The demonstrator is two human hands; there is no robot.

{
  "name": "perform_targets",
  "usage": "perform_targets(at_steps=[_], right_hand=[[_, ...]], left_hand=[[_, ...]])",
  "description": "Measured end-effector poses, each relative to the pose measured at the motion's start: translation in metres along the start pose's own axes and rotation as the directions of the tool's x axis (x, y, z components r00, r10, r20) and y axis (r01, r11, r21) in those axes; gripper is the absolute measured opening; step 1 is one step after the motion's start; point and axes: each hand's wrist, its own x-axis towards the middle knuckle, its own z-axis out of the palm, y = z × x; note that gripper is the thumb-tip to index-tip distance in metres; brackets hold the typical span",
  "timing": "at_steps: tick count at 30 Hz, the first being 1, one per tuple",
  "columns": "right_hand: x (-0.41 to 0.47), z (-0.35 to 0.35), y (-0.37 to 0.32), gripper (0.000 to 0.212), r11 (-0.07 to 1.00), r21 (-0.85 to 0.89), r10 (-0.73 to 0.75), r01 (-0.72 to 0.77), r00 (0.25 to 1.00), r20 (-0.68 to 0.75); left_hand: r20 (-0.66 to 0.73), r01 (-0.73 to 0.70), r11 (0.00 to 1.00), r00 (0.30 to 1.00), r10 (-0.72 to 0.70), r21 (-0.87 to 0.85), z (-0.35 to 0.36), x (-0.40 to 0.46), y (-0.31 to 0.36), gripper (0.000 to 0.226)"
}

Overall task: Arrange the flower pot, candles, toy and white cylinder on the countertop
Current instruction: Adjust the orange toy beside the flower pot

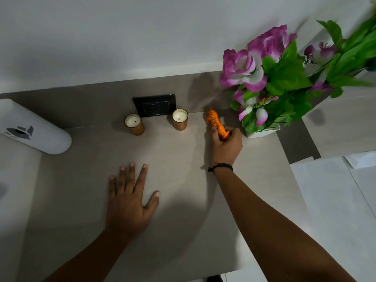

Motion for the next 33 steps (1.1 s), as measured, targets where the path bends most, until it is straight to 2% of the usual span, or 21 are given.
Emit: perform_targets(at_steps=[4,6,9,11,13,14,17,20,26,30,31,33], right_hand=[[-0.008,-0.019,-0.002,0.057,0.998,-0.017,-0.062,0.062,0.998,0.007],[-0.018,-0.04,0.007,0.061,0.997,0.002,-0.071,0.072,0.994,-0.086],[-0.012,-0.075,0.026,0.076,1.0,0.021,0.027,-0.023,0.974,-0.226],[0.006,-0.087,0.029,0.094,0.995,0.025,0.095,-0.092,0.977,-0.193],[0.026,-0.09,0.029,0.103,0.996,0.009,0.085,-0.085,0.986,-0.144],[0.035,-0.089,0.029,0.1,0.998,0.005,0.065,-0.065,0.988,-0.141],[0.054,-0.084,0.033,0.073,1.0,-0.001,0.025,-0.025,0.992,-0.122],[0.065,-0.081,0.039,0.066,0.999,0.016,0.033,-0.031,0.994,-0.103],[0.074,-0.076,0.039,0.073,1.0,-0.01,0.026,-0.027,0.996,-0.086],[0.055,-0.087,0.041,0.105,0.995,-0.088,0.053,-0.057,0.998,-0.04],[0.042,-0.095,0.043,0.107,0.995,-0.095,0.011,-0.012,1.0,-0.012],[0.003,-0.111,0.048,0.094,0.989,-0.114,-0.086,0.092,0.995,0.058]], left_hand=[[0.002,-0.01,1.0,1.0,0.01,0.012,0.001,0.0,0.001,0.09],[-0.006,-0.012,1.0,1.0,0.012,0.009,0.001,0.0,0.0,0.09],[-0.018,-0.022,1.0,1.0,0.022,0.003,0.003,0.0,0.0,0.09],[-0.019,-0.023,1.0,1.0,0.023,0.017,0.005,0.001,-0.001,0.09],[-0.021,-0.019,1.0,1.0,0.02,0.024,0.006,0.001,-0.001,0.09],[-0.024,-0.017,1.0,1.0,0.017,0.021,0.006,0.001,-0.001,0.09],[-0.041,-0.016,1.0,0.999,0.016,0.02,0.007,0.002,-0.001,0.091],[-0.06,-0.016,1.0,0.998,0.017,0.018,0.006,0.001,0.0,0.092],[-0.093,-0.007,1.0,0.996,0.009,0.019,0.007,0.0,-0.001,0.093],[-0.058,-0.013,1.0,0.998,0.015,0.027,0.011,0.001,-0.002,0.093],[-0.077,-0.013,1.0,0.997,0.014,0.015,0.01,0.002,-0.002,0.095],[-0.115,0.003,0.999,0.993,-0.008,-0.04,-0.004,0.009,0.011,0.098]])
